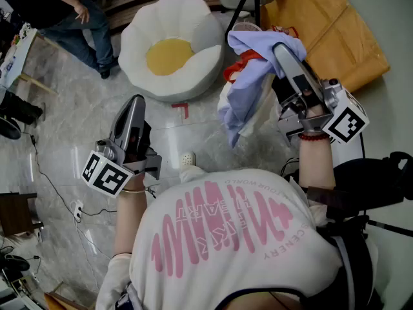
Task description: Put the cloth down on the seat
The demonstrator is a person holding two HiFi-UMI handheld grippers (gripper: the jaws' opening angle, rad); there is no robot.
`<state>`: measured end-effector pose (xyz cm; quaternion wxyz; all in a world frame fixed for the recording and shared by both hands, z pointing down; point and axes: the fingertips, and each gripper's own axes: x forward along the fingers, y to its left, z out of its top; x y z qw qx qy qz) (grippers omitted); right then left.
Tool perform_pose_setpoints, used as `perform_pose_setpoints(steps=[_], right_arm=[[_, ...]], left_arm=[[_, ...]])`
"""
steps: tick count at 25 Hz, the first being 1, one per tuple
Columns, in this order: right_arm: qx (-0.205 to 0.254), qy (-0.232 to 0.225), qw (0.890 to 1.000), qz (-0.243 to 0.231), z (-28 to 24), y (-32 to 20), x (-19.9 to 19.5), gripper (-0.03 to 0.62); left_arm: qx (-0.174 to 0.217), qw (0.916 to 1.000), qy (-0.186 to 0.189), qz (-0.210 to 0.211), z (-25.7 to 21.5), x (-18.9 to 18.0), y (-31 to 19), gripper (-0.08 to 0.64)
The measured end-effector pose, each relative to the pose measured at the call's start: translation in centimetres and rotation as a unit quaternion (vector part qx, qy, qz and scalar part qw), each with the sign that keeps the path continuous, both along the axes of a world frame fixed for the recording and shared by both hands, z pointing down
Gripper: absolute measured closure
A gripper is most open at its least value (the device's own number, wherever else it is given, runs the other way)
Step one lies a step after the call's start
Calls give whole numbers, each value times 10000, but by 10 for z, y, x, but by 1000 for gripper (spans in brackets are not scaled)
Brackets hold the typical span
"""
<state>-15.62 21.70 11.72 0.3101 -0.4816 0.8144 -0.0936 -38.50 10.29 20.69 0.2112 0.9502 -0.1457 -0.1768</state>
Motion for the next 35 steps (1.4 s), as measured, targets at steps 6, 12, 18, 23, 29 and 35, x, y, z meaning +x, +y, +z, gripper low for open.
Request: perform_pose_setpoints(steps=[6, 12, 18, 23, 29, 35], right_arm=[[20, 10, 10000, -83, 2, -1, 2, 543], [-74, 78, 9999, -87, 9, -3, 5, 543], [168, -28, 9998, -57, 4, -7, 1, 543], [-19, 358, 9988, -326, -9, -2, -13, 543], [-168, 57, 9996, -211, 11, 18, 5, 543], [-266, -54, 9996, 98, 13, -4, 13, 543]], left_arm=[[75, 10000, -41, -32, -1, 4, 1, 551], [200, 9997, -143, -42, 7, 6, 2, 551], [481, 9984, -309, 14, 6, -3, -7, 551], [346, 9980, -226, -489, 12, -30, 16, 551], [449, 9929, -837, -723, 24, -36, 44, 551], [403, 9918, -985, -704, 32, -49, 19, 551]])
